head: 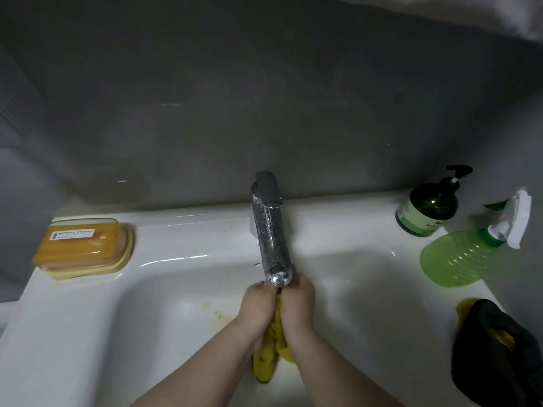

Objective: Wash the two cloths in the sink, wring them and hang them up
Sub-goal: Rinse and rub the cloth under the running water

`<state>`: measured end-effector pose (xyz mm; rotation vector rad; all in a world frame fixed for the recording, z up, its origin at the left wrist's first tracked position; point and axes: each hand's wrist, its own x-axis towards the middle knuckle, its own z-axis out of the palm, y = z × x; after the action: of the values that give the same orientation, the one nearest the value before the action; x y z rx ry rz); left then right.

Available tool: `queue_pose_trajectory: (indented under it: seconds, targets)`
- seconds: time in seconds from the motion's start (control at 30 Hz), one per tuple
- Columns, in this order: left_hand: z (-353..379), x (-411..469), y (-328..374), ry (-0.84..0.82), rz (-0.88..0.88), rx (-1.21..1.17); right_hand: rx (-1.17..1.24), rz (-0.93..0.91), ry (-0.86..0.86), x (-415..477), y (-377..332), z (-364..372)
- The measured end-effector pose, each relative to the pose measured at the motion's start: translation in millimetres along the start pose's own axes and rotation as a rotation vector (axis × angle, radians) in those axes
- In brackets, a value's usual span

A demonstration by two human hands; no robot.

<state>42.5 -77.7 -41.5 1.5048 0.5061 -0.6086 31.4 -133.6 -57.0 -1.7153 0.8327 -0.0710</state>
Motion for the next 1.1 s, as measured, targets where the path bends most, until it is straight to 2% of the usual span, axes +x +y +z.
queue_pose_trajectory:
  seconds: [0.1, 0.2, 0.27, 0.37, 0.5, 0.6, 0.77, 0.83, 0.9, 0.97, 1.03, 1.1]
  targets:
    - [-7, 5, 1, 0.072, 0.033, 0.062, -0.076, -0.042, -0.128, -15, 7, 8]
    - [-3, -6, 0, -0.053, -0.03, 0.006, -0.011, 0.02, -0.02, -6, 4, 1]
    - [-2, -7, -2, -0.063, -0.04, 0.006, -0.003, -0.012, 0.036, -3, 3, -1]
    - [-5, 0, -1, -0.025, -0.037, -0.049, -0.079, -0.07, -0.059, -12, 7, 3]
    - [1, -7, -4, -0.115, -0.042, -0.061, -0.013, -0.052, 0.052, -1, 6, -1]
    - [-7, -4, -2, -0.077, -0.036, -0.142, -0.149, -0.169, -0.074, -16, 13, 7]
    - [0, -15, -13, -0.318, -0.107, -0.198, -0.094, -0.025, -0.005, 24, 6, -21]
    - [-4, -11, -12, -0.358, -0.085, -0.226, -0.021, 0.064, -0.117, 34, 6, -33]
    - [-9, -5, -8, -0.402, -0.059, -0.239, 0.254, 0.238, -0.452, 34, 9, -41]
    - [-12, -5, -5, -0.476, -0.044, -0.195, 0.407, 0.268, -0.765, 32, 13, -52]
    - [-17, -4, -7, -0.54, -0.012, -0.155, 0.292, 0.19, -0.966, 33, 15, -64]
    - [-32, 0, -10, -0.531, 0.033, -0.078, 0.06, 0.103, -1.013, 35, 12, -76]
